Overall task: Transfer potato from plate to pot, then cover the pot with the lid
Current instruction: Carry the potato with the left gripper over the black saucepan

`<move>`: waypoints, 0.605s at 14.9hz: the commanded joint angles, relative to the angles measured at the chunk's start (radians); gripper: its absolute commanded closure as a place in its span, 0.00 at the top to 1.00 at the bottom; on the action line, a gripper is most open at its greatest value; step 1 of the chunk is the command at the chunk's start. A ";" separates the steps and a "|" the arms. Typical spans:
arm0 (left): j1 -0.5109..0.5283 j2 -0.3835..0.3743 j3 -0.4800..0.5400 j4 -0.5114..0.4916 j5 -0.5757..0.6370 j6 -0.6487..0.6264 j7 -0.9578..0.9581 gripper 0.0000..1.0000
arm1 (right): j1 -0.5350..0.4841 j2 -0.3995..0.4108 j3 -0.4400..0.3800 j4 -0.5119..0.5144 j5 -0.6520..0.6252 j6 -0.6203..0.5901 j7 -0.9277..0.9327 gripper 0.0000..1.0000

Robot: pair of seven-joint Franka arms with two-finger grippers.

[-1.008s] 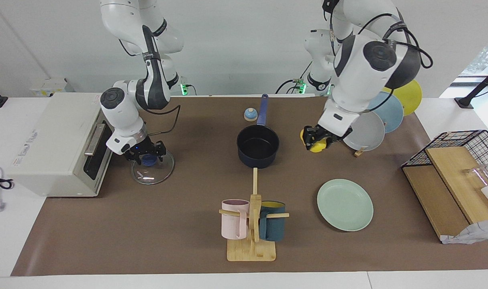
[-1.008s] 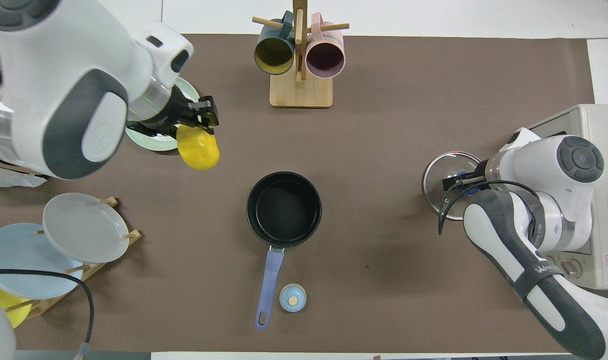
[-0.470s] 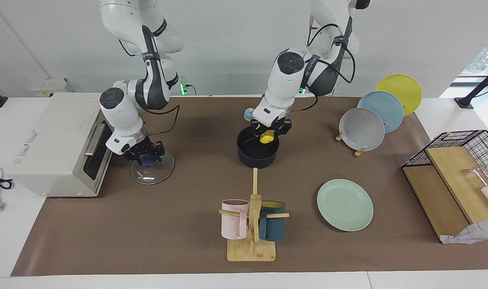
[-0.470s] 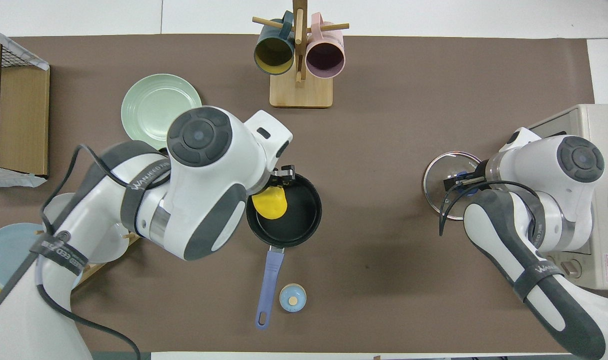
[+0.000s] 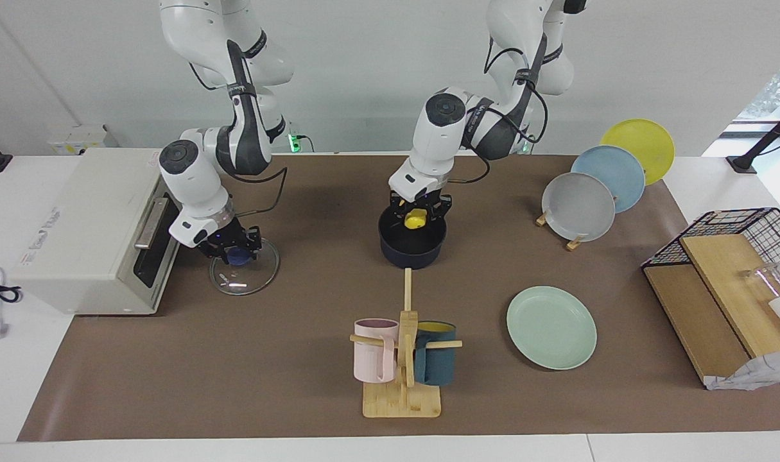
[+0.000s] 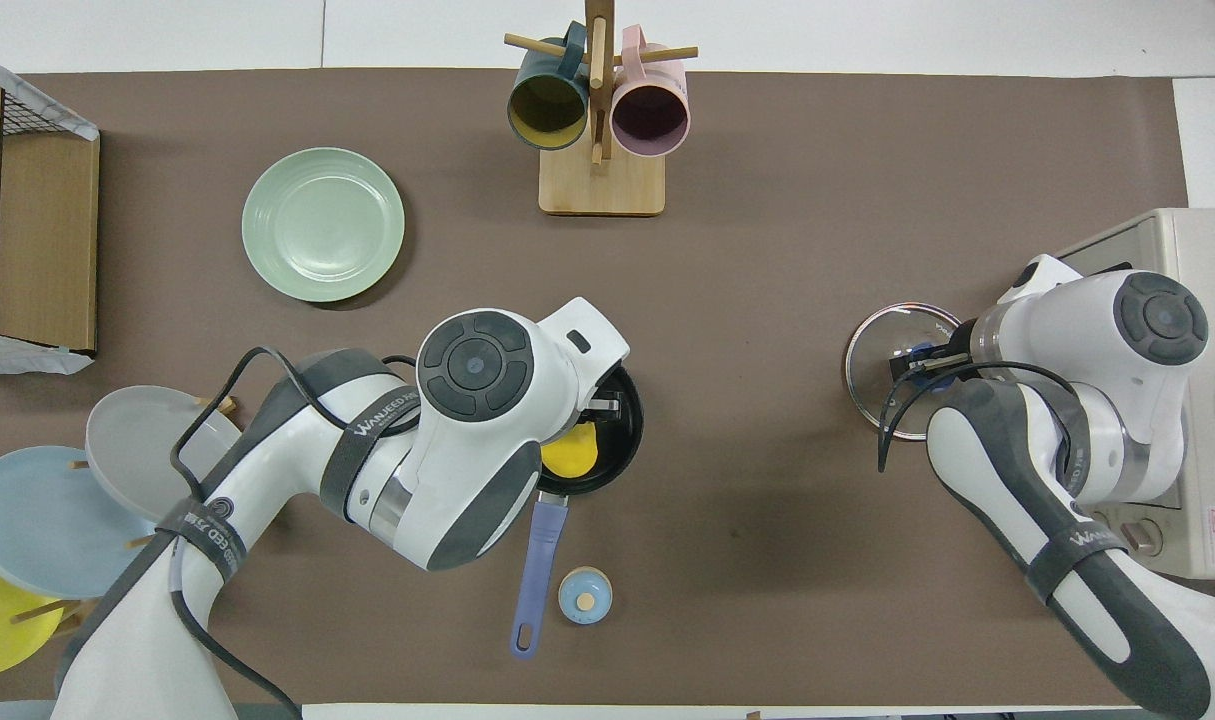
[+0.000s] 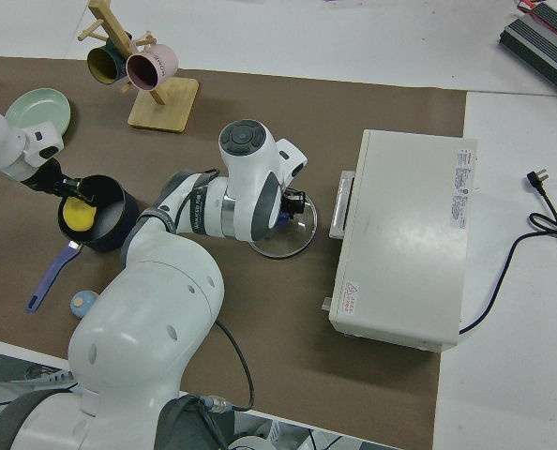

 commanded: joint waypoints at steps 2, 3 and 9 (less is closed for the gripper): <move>-0.030 0.033 0.019 -0.026 -0.014 0.060 0.077 0.00 | -0.011 -0.006 0.009 -0.007 0.015 0.009 -0.035 0.00; -0.032 0.037 0.019 -0.027 -0.014 0.071 0.082 0.00 | -0.011 -0.006 0.009 -0.007 0.015 0.008 -0.035 0.00; -0.068 0.073 0.020 -0.070 -0.010 0.158 0.096 0.00 | 0.000 0.012 0.014 0.091 0.013 -0.116 0.005 0.00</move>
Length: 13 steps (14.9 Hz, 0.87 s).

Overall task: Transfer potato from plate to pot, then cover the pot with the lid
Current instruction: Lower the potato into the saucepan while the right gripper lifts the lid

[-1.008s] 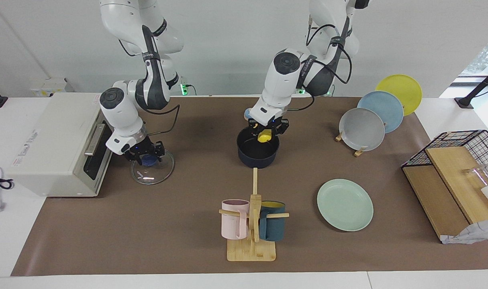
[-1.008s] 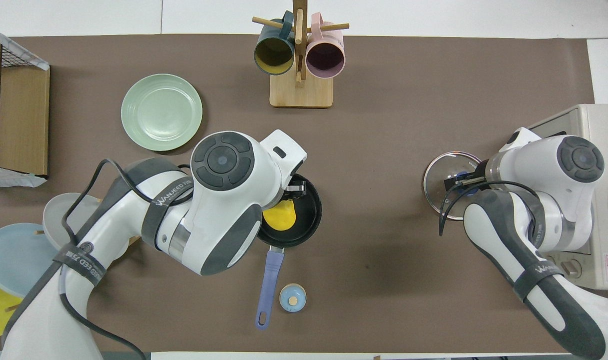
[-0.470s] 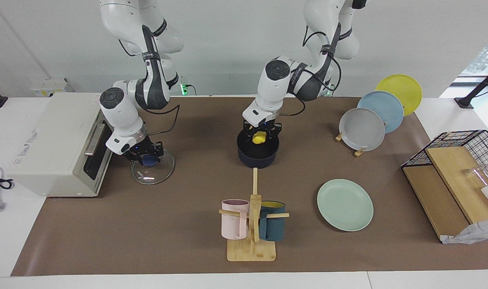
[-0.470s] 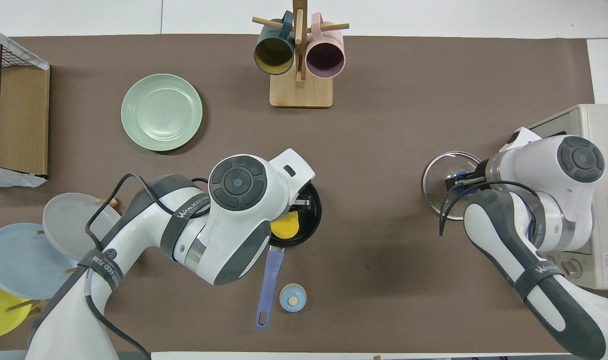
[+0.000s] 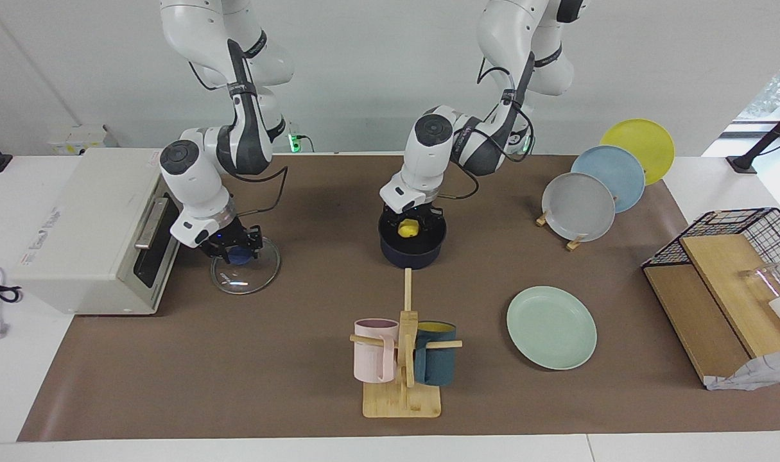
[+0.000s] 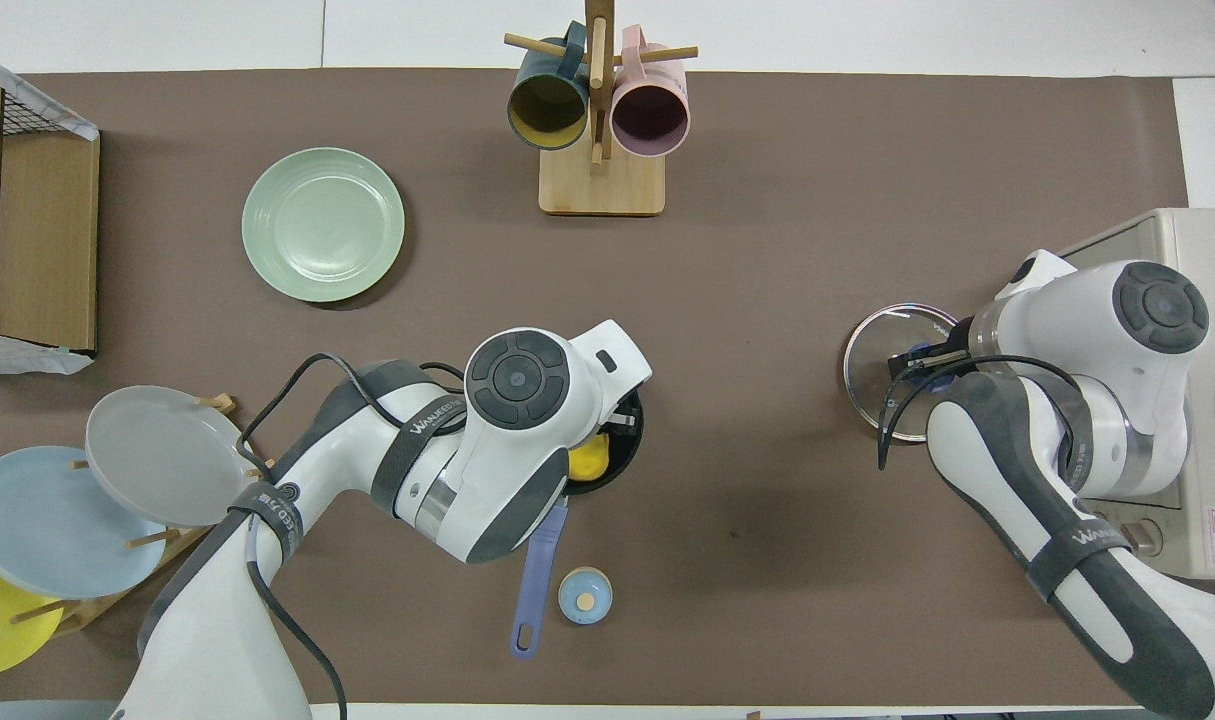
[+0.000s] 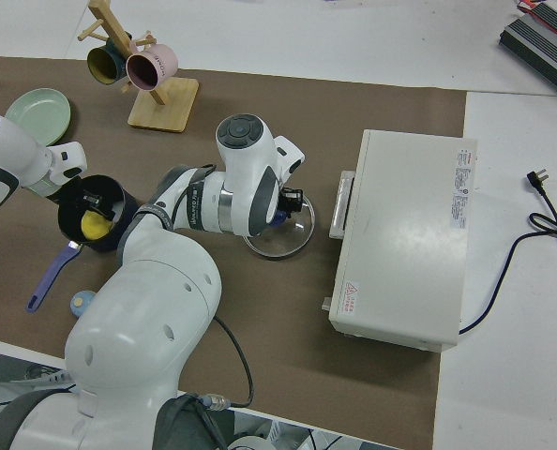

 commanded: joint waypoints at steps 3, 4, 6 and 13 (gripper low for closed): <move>-0.039 -0.008 0.020 -0.083 -0.007 0.099 0.019 0.00 | 0.012 0.014 0.008 0.065 0.013 -0.066 0.014 0.00; -0.039 -0.008 0.020 -0.088 -0.005 0.105 0.020 0.00 | 0.021 0.016 0.008 0.091 0.013 -0.097 0.030 0.00; -0.039 -0.010 0.021 -0.096 -0.005 0.105 0.047 0.00 | 0.050 0.030 0.006 0.131 0.006 -0.141 0.076 0.00; -0.033 -0.010 0.021 -0.116 -0.005 0.109 0.097 0.00 | 0.071 0.030 0.007 0.145 -0.002 -0.155 0.110 0.00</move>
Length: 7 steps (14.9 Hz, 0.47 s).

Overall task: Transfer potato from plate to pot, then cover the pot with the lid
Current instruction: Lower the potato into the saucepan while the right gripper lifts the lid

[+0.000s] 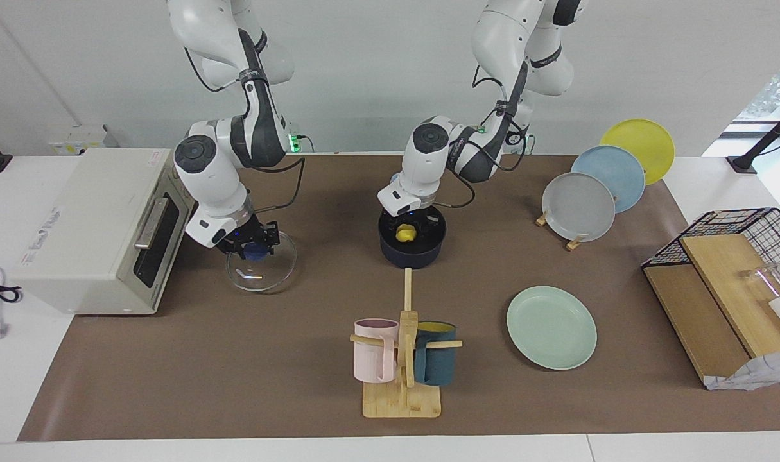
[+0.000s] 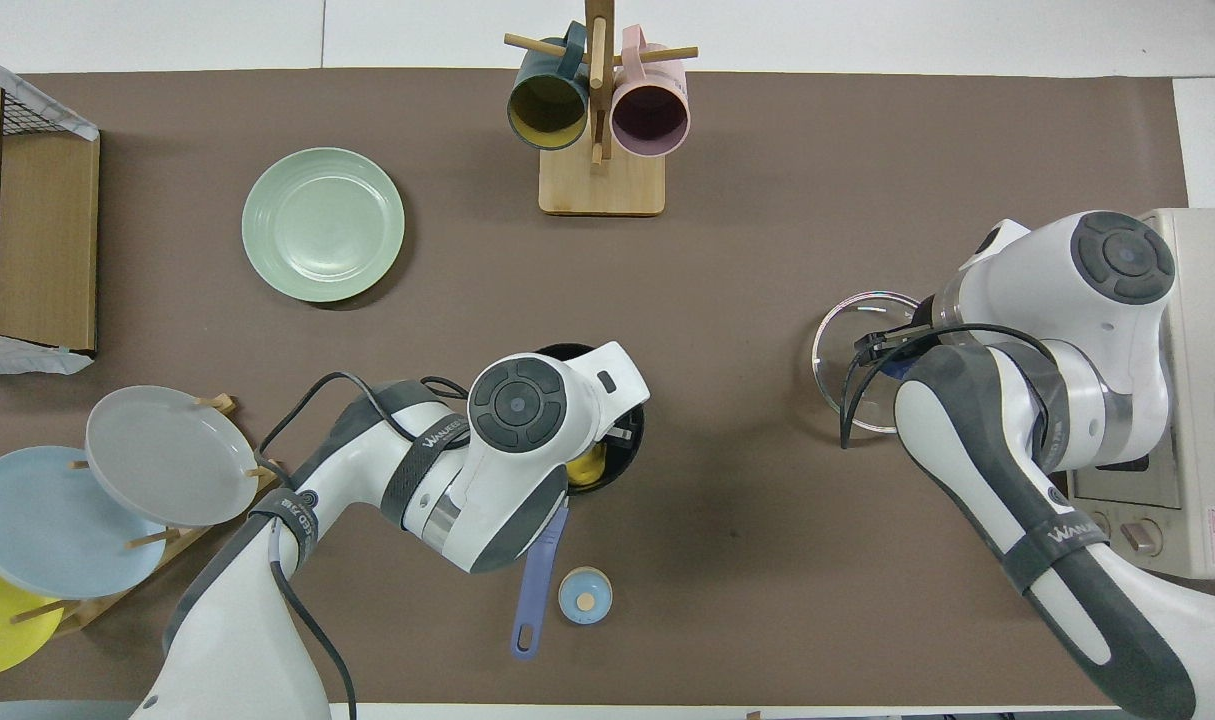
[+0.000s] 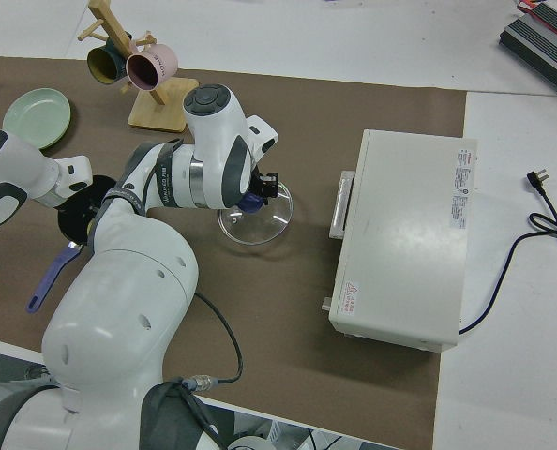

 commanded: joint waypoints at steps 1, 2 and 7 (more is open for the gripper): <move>-0.019 -0.017 0.012 -0.048 -0.004 0.011 0.015 0.17 | 0.000 0.006 0.004 0.026 -0.002 -0.026 0.030 0.00; -0.018 -0.017 0.012 -0.046 -0.006 0.011 0.015 0.34 | 0.011 0.006 0.004 0.028 -0.002 -0.034 0.052 0.00; 0.007 -0.040 0.015 -0.031 -0.006 -0.017 0.015 1.00 | 0.037 0.006 0.003 0.045 -0.004 -0.052 0.089 0.00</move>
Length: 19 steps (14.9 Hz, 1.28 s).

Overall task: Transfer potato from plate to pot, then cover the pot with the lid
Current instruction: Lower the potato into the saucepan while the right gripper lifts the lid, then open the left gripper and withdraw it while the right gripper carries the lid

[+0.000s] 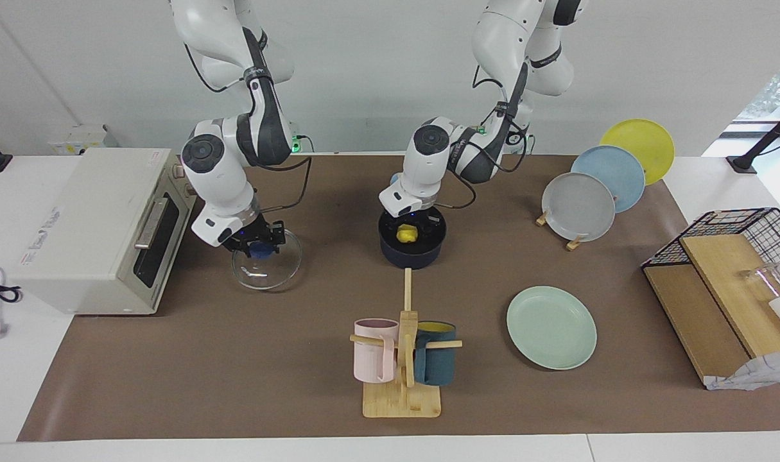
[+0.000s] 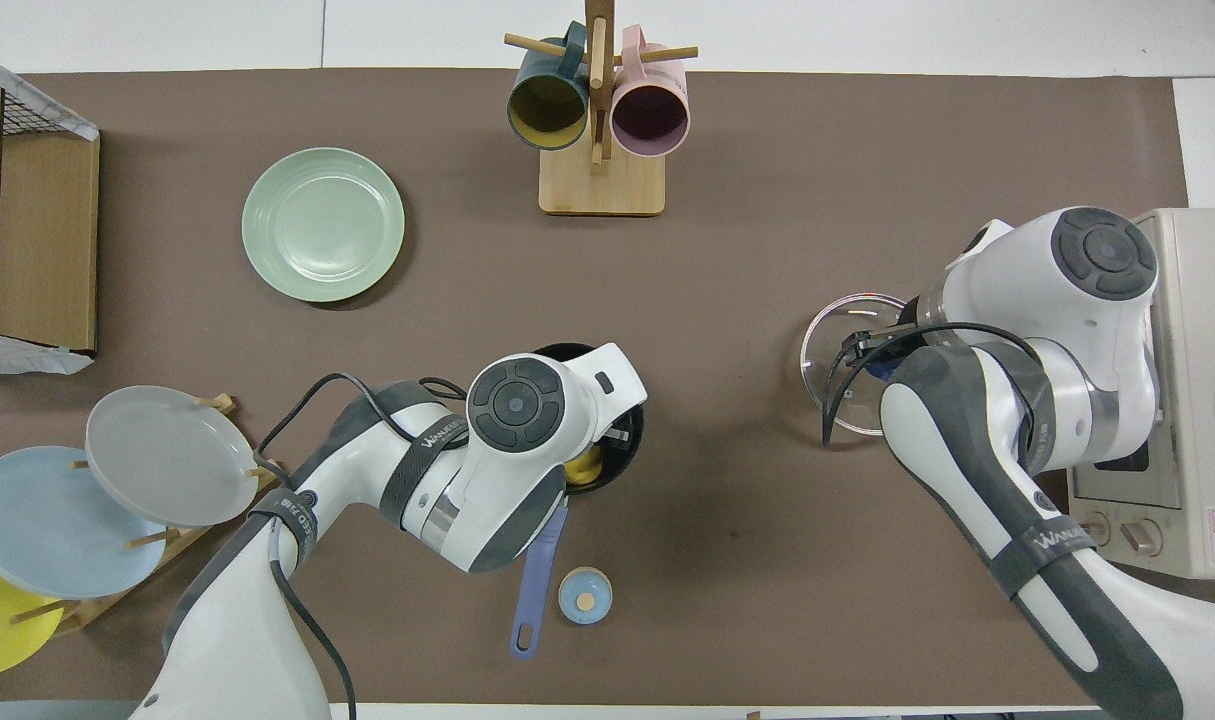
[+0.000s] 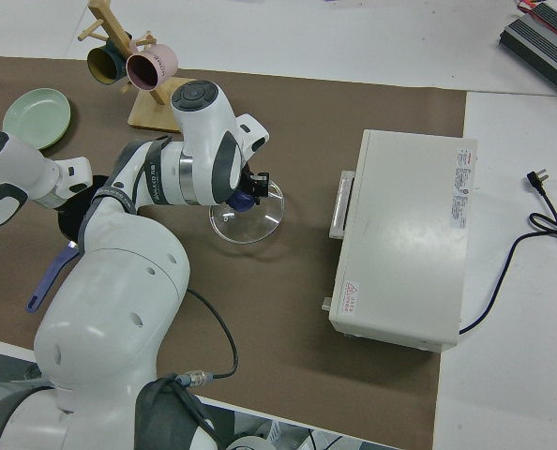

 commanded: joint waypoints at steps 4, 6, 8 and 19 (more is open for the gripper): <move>0.090 -0.132 0.010 0.116 -0.015 -0.298 0.021 1.00 | -0.001 0.005 0.001 0.024 -0.004 -0.022 0.017 0.00; 0.179 -0.160 0.008 0.240 -0.029 -0.458 0.025 1.00 | 0.001 0.005 0.001 0.024 -0.004 -0.024 0.019 0.00; 0.279 -0.187 0.013 0.319 -0.035 -0.549 0.042 1.00 | 0.002 0.005 0.001 0.024 -0.004 -0.025 0.021 0.00; 0.583 -0.333 0.019 0.412 0.068 -0.753 0.289 1.00 | 0.453 -0.004 0.004 0.251 -0.025 -0.107 0.598 0.00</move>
